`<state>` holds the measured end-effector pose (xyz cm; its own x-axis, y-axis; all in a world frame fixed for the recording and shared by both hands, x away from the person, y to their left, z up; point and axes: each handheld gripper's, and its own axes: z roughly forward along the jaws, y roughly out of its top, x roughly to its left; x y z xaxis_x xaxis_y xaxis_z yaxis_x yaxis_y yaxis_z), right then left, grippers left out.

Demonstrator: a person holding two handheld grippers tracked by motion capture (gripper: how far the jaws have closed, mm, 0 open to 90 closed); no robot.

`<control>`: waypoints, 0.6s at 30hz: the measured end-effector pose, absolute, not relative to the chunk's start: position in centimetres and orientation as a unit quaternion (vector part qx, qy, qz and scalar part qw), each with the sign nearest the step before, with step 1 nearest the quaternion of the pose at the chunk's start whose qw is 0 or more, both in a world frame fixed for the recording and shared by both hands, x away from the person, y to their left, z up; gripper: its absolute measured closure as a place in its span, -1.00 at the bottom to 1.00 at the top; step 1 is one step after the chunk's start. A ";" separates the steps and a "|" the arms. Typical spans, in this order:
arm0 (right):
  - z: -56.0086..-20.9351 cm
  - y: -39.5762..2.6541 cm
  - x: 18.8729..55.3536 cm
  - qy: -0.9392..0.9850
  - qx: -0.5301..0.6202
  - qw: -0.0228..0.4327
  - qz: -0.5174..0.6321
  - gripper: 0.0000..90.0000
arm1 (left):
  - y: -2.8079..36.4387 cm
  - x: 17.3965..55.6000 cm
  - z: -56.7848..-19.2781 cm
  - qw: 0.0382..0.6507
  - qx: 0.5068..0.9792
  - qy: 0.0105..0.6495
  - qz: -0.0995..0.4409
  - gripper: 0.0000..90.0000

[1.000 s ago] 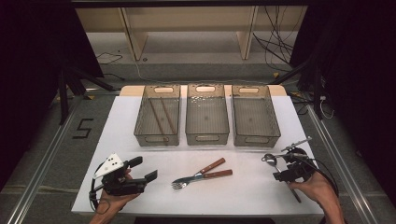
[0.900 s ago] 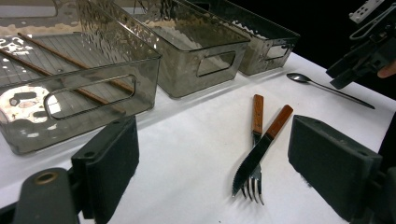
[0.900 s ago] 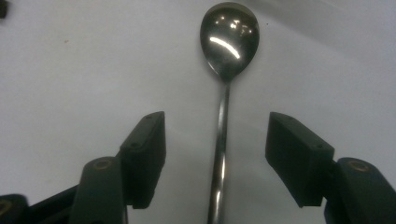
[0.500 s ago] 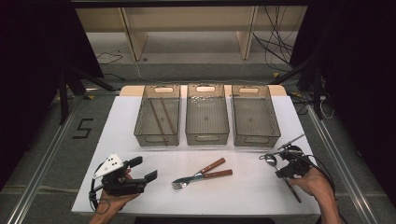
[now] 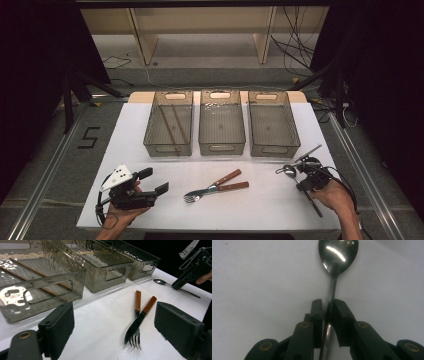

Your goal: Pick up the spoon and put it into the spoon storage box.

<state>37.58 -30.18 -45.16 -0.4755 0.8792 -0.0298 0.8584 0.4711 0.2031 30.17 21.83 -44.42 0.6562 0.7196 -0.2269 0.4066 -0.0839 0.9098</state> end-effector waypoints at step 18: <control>-44.9 -29.9 37.6 0.862 0.496 0.069 0.081 0.92 | 21.9 30.2 -44.4 0.554 0.721 0.390 0.142 -0.65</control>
<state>37.63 -29.93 -44.93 -0.4979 0.8664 -0.0379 0.8442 0.4943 0.2073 30.15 21.87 -44.39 0.6556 0.7201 -0.2271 0.4048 -0.0812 0.9108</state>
